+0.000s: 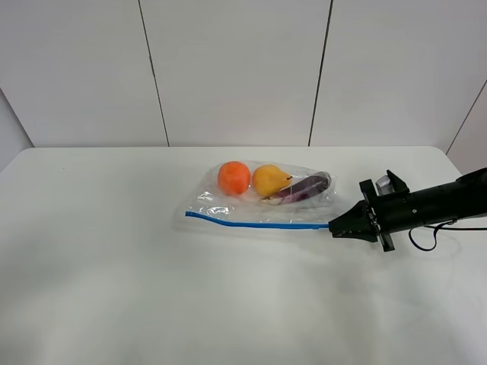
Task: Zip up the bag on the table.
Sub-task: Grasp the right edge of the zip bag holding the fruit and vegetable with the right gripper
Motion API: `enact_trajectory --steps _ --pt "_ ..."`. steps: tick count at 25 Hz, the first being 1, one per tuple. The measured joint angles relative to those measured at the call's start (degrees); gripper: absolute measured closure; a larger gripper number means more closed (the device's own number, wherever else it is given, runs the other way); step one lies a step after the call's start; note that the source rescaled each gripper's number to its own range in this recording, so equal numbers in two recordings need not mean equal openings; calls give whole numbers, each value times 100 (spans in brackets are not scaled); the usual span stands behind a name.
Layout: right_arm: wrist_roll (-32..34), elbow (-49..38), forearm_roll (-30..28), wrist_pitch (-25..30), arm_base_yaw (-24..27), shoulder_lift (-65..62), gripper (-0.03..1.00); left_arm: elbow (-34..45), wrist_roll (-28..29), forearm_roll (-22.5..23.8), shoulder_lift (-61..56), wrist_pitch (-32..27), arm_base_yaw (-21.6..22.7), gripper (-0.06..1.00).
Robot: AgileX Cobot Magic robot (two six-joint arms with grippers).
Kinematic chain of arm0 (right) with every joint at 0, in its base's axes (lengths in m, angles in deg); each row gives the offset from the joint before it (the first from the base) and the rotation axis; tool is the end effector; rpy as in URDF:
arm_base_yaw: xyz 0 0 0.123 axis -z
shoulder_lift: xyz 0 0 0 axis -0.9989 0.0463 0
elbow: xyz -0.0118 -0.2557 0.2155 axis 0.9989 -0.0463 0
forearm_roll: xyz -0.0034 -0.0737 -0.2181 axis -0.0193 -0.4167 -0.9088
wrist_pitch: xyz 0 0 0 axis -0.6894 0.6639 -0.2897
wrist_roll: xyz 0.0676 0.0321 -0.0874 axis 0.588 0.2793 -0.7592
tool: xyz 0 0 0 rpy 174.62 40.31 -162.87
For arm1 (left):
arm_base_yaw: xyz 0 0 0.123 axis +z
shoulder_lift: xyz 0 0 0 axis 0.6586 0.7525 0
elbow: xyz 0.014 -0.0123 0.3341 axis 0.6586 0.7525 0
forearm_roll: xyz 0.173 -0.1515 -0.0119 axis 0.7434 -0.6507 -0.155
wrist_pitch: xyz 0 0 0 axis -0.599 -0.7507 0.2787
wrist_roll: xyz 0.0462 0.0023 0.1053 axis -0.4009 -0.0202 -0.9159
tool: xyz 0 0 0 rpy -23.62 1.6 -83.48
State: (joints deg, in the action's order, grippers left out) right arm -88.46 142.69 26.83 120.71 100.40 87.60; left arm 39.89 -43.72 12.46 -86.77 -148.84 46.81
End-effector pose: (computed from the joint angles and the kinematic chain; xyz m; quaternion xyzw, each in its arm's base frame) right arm 0.3499 0.0199 0.1431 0.0801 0.8670 0.4900 0.0426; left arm -0.0653 -0.0138 0.2643 -0.0252 0.8612 -0.0016 0.5076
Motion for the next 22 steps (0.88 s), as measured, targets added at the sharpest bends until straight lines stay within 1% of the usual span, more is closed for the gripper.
enact_trajectory --steps 3,5,7,10,12,16,22 --pt "-11 0 -39 -19 0 0 81 0 0 0 0 0 0 9" --pt "-15 0 -40 -39 0 0 80 0 0 0 0 0 0 9" --pt "-15 0 -40 -45 0 0 76 0 0 0 0 0 0 9" --pt "-15 0 -40 -45 0 0 65 0 0 0 0 0 0 9" --pt "-15 0 -40 -29 0 0 62 0 0 0 0 0 0 9" --pt "-15 0 29 32 0 0 60 0 0 0 0 0 0 9" --pt "-15 0 29 44 0 0 60 0 0 0 0 0 0 9"
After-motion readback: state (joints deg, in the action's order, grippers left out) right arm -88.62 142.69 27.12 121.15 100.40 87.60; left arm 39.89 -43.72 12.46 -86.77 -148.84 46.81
